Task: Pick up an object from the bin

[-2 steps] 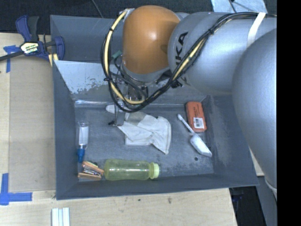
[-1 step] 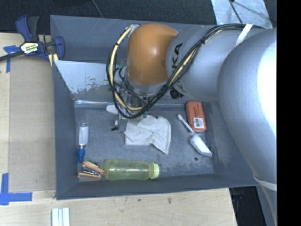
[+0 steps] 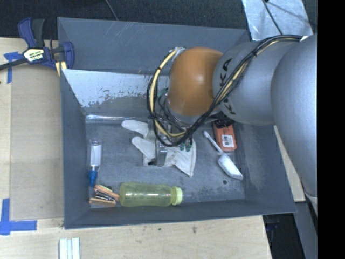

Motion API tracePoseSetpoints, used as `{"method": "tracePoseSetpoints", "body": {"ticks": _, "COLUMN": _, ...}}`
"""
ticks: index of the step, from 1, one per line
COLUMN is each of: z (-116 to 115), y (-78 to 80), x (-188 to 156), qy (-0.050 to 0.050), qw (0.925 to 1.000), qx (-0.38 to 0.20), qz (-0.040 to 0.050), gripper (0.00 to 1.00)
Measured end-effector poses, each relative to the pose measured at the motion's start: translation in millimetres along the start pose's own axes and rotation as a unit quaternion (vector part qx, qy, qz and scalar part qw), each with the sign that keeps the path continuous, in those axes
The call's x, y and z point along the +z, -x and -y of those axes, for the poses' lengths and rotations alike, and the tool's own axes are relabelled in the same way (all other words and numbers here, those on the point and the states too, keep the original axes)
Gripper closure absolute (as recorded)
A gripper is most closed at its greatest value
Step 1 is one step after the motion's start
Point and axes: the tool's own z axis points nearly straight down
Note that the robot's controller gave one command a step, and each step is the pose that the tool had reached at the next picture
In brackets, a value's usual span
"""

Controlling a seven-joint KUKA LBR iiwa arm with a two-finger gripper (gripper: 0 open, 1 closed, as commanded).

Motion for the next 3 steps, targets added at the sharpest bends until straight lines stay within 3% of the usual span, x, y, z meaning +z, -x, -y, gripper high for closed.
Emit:
{"method": "tracePoseSetpoints", "body": {"ticks": 1, "z": 18.7, "y": 22.6, "x": 15.0, "qy": 0.001, "qw": 0.9999, "qx": 0.016, "qz": 0.0034, "gripper": 1.00}}
{"method": "tracePoseSetpoints", "body": {"ticks": 2, "z": 18.9, "y": 22.6, "x": 14.9, "qy": 0.001, "qw": 0.9999, "qx": 0.016, "qz": 0.0034, "gripper": 0.00}}
{"method": "tracePoseSetpoints", "body": {"ticks": 3, "z": 18.9, "y": 22.7, "x": 14.9, "qy": 0.001, "qw": 0.9999, "qx": 0.017, "qz": 0.0034, "gripper": 0.00}}
